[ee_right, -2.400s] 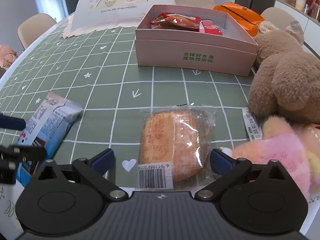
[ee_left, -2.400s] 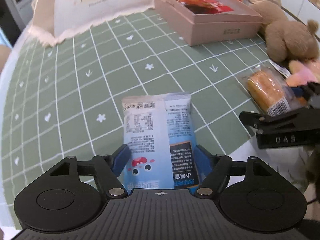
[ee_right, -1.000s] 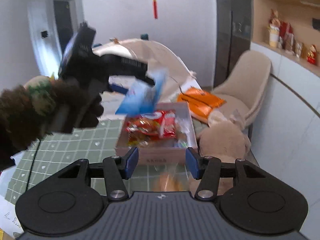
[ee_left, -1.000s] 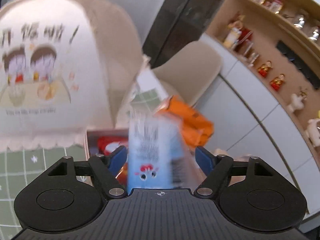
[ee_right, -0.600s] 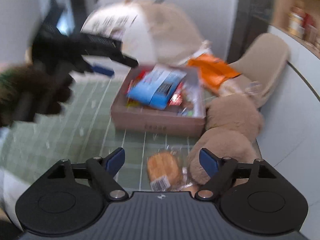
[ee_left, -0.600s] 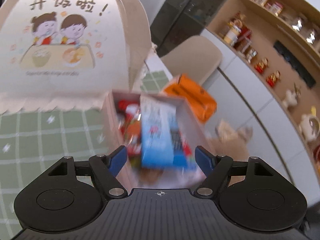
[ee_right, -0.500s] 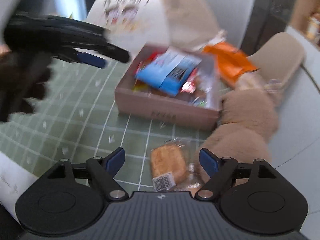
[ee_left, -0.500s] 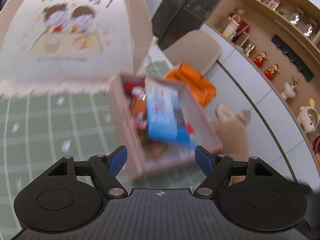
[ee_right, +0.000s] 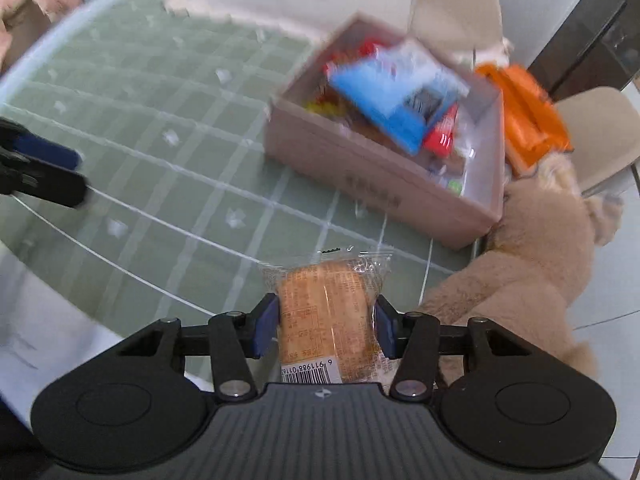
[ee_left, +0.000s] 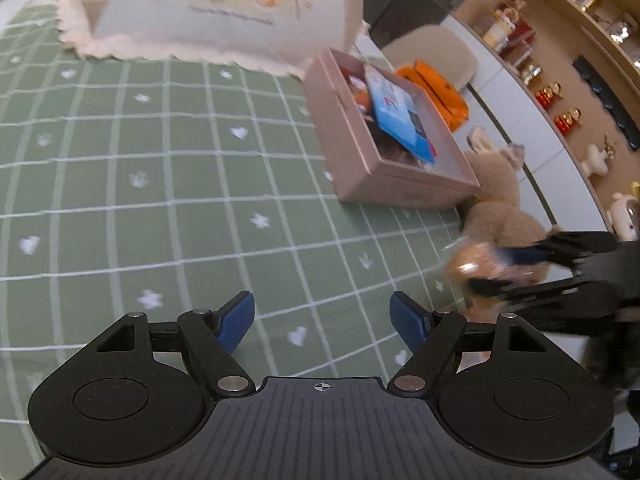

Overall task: Organize snacks
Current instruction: 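Open the left tool over the box while the right tool releases the bread roll into it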

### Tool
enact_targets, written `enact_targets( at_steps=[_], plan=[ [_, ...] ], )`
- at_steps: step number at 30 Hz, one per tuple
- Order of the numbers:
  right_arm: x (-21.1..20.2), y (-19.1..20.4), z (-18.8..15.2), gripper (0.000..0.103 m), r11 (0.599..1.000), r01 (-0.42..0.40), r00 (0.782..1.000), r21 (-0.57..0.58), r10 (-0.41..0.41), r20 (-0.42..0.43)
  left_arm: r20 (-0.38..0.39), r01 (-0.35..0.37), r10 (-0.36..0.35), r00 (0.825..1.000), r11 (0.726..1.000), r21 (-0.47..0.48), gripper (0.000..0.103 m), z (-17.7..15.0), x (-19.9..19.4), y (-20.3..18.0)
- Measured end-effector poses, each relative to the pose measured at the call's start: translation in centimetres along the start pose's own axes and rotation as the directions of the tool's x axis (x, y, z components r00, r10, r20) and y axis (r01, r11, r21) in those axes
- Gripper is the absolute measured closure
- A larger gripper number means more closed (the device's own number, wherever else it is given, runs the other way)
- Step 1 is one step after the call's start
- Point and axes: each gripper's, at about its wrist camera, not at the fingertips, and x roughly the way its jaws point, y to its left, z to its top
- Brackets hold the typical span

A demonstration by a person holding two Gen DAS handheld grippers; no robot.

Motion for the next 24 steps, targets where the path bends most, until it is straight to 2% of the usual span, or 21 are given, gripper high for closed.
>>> enact_targets(
  at_steps=[3,5,7,8,9,10,11,12,14,17,20,24],
  plan=[
    [-5.6,-2.0,2.7,0.053,0.996,-0.009,0.99,0.083,-0.003,0.14,0.035,-0.001,0.001,0.999,1.0,-0.016,0.023,0.2,-1.7,0.6],
    [-9.0,-3.8,4.8,0.053,0.991,0.003,0.973,0.137,-0.034,0.228,0.052,0.001,-0.001,0.999,1.0,-0.003,0.023,0.5,-2.5,0.5],
    [-11.7,-6.0,7.2,0.053,0.976,0.009,0.947,0.219,-0.079,0.312,0.068,0.007,-0.008,0.998,1.0,0.012,0.023,0.9,-3.0,0.0],
    [-12.5,-7.2,8.3,0.049,0.966,0.005,0.935,0.258,-0.096,0.34,0.079,0.011,-0.013,0.997,1.0,0.021,0.023,1.1,-3.2,-0.3],
    [-12.9,-8.5,9.6,0.041,0.956,-0.011,0.924,0.294,-0.103,0.369,0.088,0.012,-0.015,0.996,0.999,0.03,0.023,1.4,-3.3,-0.6],
    [-12.8,-9.4,10.5,0.015,0.948,-0.026,0.914,0.317,-0.106,0.391,0.099,0.013,-0.017,0.995,0.999,0.041,0.023,1.7,-3.3,-1.0],
    [-12.6,-10.4,11.3,0.001,0.934,-0.034,0.898,0.356,-0.128,0.421,0.112,0.011,-0.017,0.994,0.998,0.056,0.023,1.9,-3.2,-1.4],
    [-12.1,-10.9,11.6,0.001,0.922,-0.032,0.885,0.385,-0.152,0.439,0.125,0.002,-0.011,0.992,0.997,0.074,0.023,2.1,-3.1,-1.7],
    [-10.2,-11.7,11.7,0.001,0.905,-0.042,0.89,0.424,-0.159,0.427,0.136,-0.023,0.01,0.991,0.995,0.094,0.023,2.4,-2.5,-1.9],
    [-7.9,-11.5,9.3,0.001,0.876,-0.074,0.906,0.476,-0.141,0.399,0.129,-0.052,0.038,0.991,0.993,0.102,0.023,2.2,-1.3,-1.6],
    [-5.3,-9.7,5.3,0.001,0.868,-0.073,0.929,0.492,-0.121,0.351,0.142,-0.09,0.073,0.987,0.99,0.113,0.023,1.3,-0.1,-1.0],
    [-0.2,-5.6,-0.3,0.001,0.845,-0.048,0.947,0.533,-0.131,0.292,0.177,-0.157,0.132,0.975,0.979,0.131,0.023,-0.5,2.1,0.2]
  ],
)
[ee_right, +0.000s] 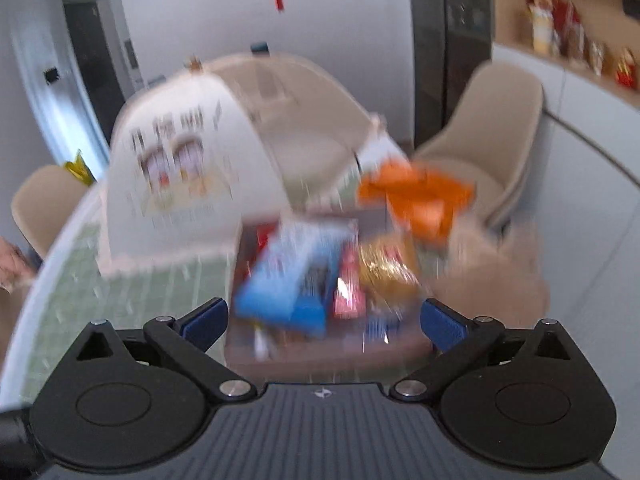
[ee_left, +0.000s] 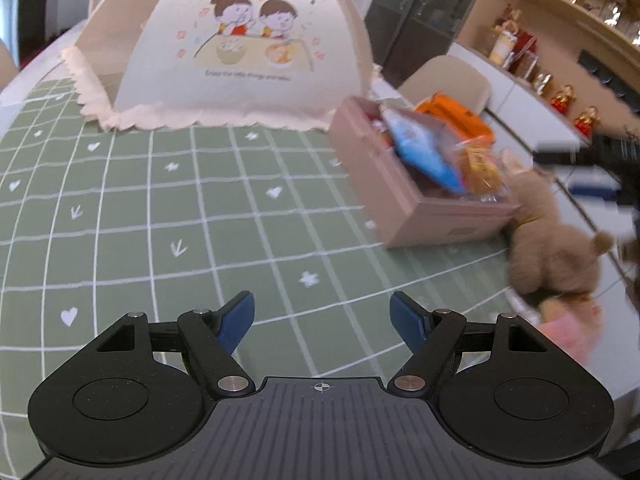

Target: Organize snacks

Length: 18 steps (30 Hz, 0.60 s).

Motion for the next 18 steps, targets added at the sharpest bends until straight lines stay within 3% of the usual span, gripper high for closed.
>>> enact_targets(
  at_steps=[4,7,13,18],
  plan=[
    [3.3,1.4,-6.9,0.001,0.999,0.021,0.995,0.039,-0.017,-0.1,-0.008,-0.075,0.076,0.997,0.996,0.049,0.023,-1.9,2.3,0.1],
    [4.3,3.0,-9.7,0.001,0.999,0.033,0.992,-0.008,-0.034,-0.121,0.034,-0.1,0.097,0.995,0.989,0.105,0.023,-2.8,2.9,-0.1],
    [4.9,4.2,-10.7,0.001,0.998,0.051,0.992,-0.044,-0.056,-0.114,0.111,-0.184,0.162,0.981,0.955,0.232,0.015,-3.5,4.4,-1.9],
    [5.2,4.0,-11.0,0.0,0.988,0.151,0.986,-0.038,-0.153,-0.069,0.159,-0.177,0.14,0.977,0.953,0.247,0.012,-3.5,5.4,-2.3]
  ],
)
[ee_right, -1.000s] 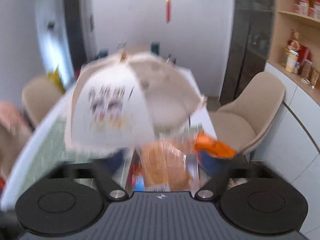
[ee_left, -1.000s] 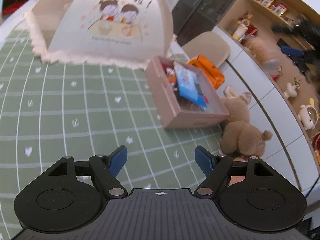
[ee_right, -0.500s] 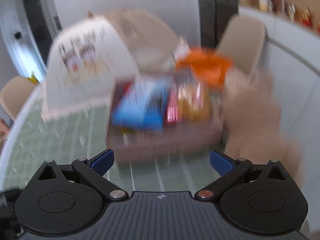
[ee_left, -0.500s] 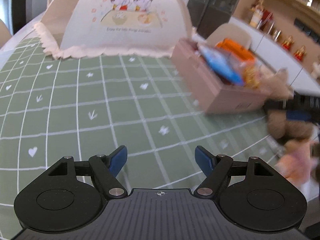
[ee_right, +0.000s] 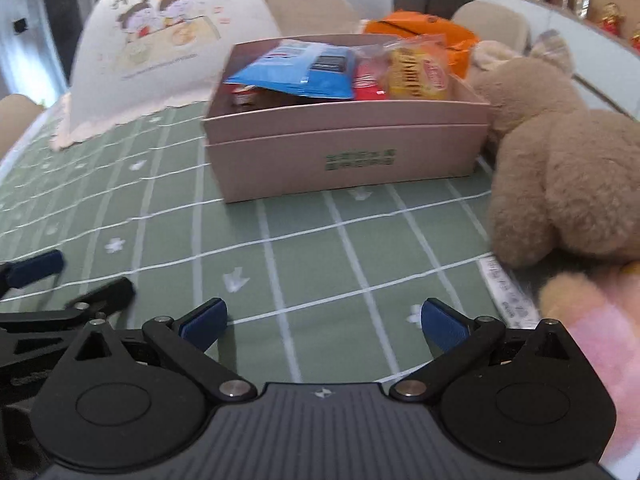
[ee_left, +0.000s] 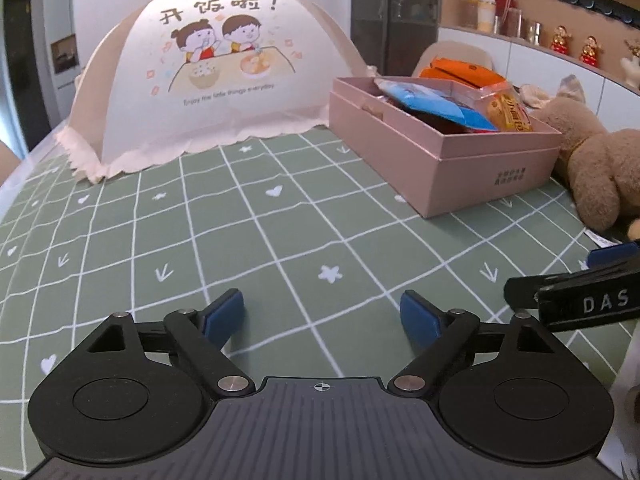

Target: Organize snacks

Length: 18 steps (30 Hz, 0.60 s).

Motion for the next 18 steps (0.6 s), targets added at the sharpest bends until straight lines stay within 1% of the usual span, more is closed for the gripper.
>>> enact_targets(
  at_steps=[3,9,12,18],
  plan=[
    [0.0,-0.4,-0.6,0.0,0.999,0.027,0.998,0.037,-0.029,0.053,0.006,-0.008,0.008,1.0,1.0,0.0,0.011,0.1,0.3,-0.2],
    [0.0,-0.5,-1.8,0.0,0.999,0.033,0.989,0.044,-0.039,0.144,0.017,-0.012,0.012,1.0,1.0,0.0,0.01,0.4,0.7,-0.3],
    [0.0,-0.4,-1.9,0.0,0.998,0.039,0.985,0.051,-0.047,0.167,0.014,-0.015,0.015,1.0,1.0,-0.003,0.009,0.6,1.0,-0.3],
    [0.2,-0.4,-1.7,0.0,0.997,0.043,0.985,0.058,-0.052,0.166,0.014,-0.011,0.011,1.0,1.0,-0.004,0.009,0.6,1.0,-0.2]
  ],
)
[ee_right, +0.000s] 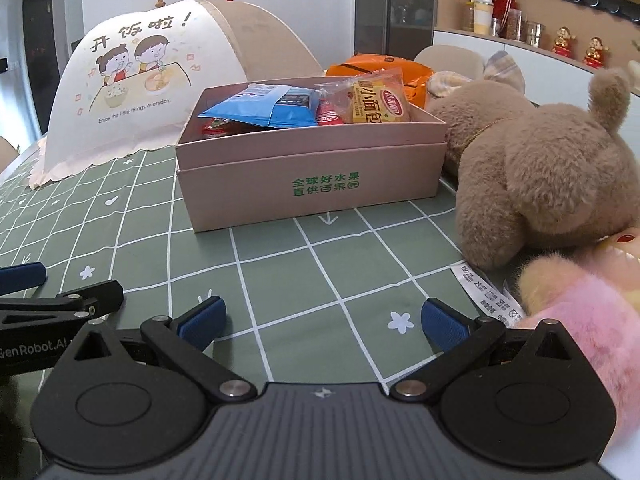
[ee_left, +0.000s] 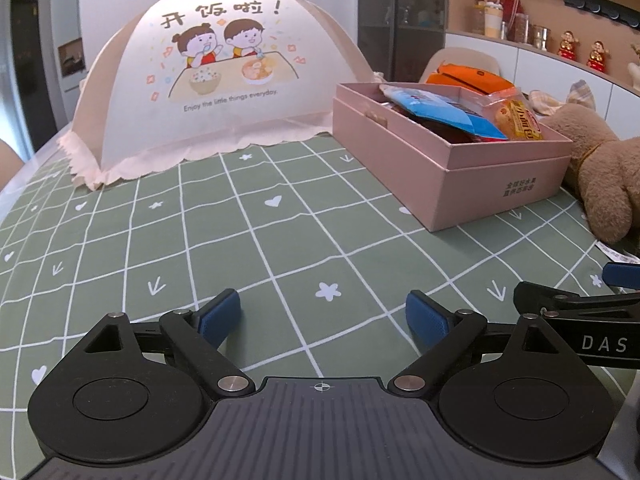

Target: Organize snacks

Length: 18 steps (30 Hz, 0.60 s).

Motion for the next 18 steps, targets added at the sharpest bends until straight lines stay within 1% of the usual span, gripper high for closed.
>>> enact_targets(
  at_steps=[18],
  plan=[
    [-0.02,-0.01,-0.08,0.0,1.0,0.0,1.0,0.001,0.0,0.0,-0.001,0.002,-0.002,1.0,1.0,-0.004,0.009,-0.01,-0.02,0.05]
  ],
)
